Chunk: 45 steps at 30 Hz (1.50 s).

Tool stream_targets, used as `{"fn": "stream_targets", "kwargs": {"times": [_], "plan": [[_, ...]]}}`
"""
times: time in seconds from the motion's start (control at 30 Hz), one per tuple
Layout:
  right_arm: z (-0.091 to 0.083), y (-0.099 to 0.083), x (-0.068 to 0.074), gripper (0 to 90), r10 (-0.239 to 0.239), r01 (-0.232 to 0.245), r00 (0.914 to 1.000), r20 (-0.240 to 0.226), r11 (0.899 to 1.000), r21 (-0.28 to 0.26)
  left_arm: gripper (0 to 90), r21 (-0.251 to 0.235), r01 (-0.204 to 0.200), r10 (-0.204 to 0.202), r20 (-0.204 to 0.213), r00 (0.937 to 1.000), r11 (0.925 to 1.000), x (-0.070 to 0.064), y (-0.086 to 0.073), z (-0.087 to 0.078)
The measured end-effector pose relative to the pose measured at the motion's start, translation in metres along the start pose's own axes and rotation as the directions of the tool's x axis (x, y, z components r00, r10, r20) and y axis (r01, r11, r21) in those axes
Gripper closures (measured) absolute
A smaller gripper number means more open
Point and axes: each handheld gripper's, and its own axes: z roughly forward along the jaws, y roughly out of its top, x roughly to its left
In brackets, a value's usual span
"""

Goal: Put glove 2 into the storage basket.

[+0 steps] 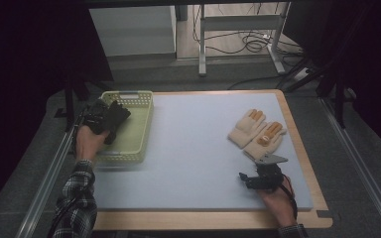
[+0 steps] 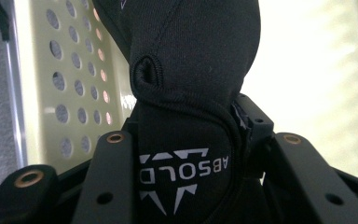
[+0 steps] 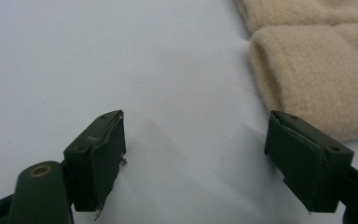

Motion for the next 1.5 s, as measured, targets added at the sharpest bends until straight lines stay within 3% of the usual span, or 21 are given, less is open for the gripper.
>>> {"fn": "stream_targets", "kwargs": {"times": [0.17, 0.3, 0.43, 0.53, 0.67, 0.83, 1.0, 1.13, 1.3, 1.5], "plan": [[0.000, 0.000, 0.000, 20.2, 0.000, 0.000, 1.0000, 0.000, 1.000, 0.000, 55.9, 0.052, -0.022, 0.024, -0.042, 0.9988, 0.9984, -0.001, 0.007, 0.010], [0.000, 0.000, 0.000, 20.1, 0.001, -0.001, 1.0000, -0.001, 1.000, 0.000, 52.3, 0.088, -0.024, 0.028, -0.037, 0.9989, 0.9958, 0.000, 0.008, 0.019], [0.000, 0.000, 0.000, 20.1, 0.000, 0.000, 1.0000, 0.000, 1.000, 0.000, 36.6, 0.107, -0.035, 0.039, -0.043, 0.9983, 0.9936, -0.001, 0.007, 0.024], [0.000, 0.000, 0.000, 20.1, 0.000, 0.000, 1.0000, 0.000, 1.000, 0.000, 24.1, 0.089, -0.071, 0.076, -0.060, 0.9953, 0.9935, -0.004, 0.007, 0.021], [0.000, 0.000, 0.000, 20.1, 0.000, 0.000, 1.0000, 0.000, 1.000, 0.000, 9.9, 0.070, -0.098, 0.102, -0.053, 0.9934, 0.9927, -0.007, 0.007, 0.013], [0.000, 0.000, 0.000, 20.1, 0.000, 0.000, 1.0000, 0.000, 1.000, 0.000, 5.2, 0.018, -0.103, 0.103, 0.022, 0.9945, 0.9945, -0.004, 0.005, -0.003], [0.000, 0.000, 0.000, 20.1, 0.000, 0.000, 1.0000, 0.000, 1.000, 0.000, 4.1, -0.067, -0.116, 0.122, 0.089, 0.9886, 0.9910, 0.000, -0.003, -0.017], [0.000, 0.000, 0.000, 20.1, -0.001, 0.001, 1.0000, 0.001, 1.000, 0.000, 3.7, -0.125, -0.148, 0.160, 0.094, 0.9825, 0.9810, -0.003, -0.010, -0.025], [0.000, 0.000, 0.000, 20.1, -0.001, 0.001, 1.0000, 0.001, 1.000, 0.000, 2.7, -0.205, -0.181, 0.208, 0.118, 0.9709, 0.9618, -0.010, -0.020, -0.034], [0.000, 0.000, 0.000, 20.0, -0.001, 0.001, 1.0000, 0.001, 1.000, 0.000, 0.7, -0.291, -0.228, 0.275, 0.134, 0.9520, 0.9292, -0.024, -0.031, -0.040]]}}
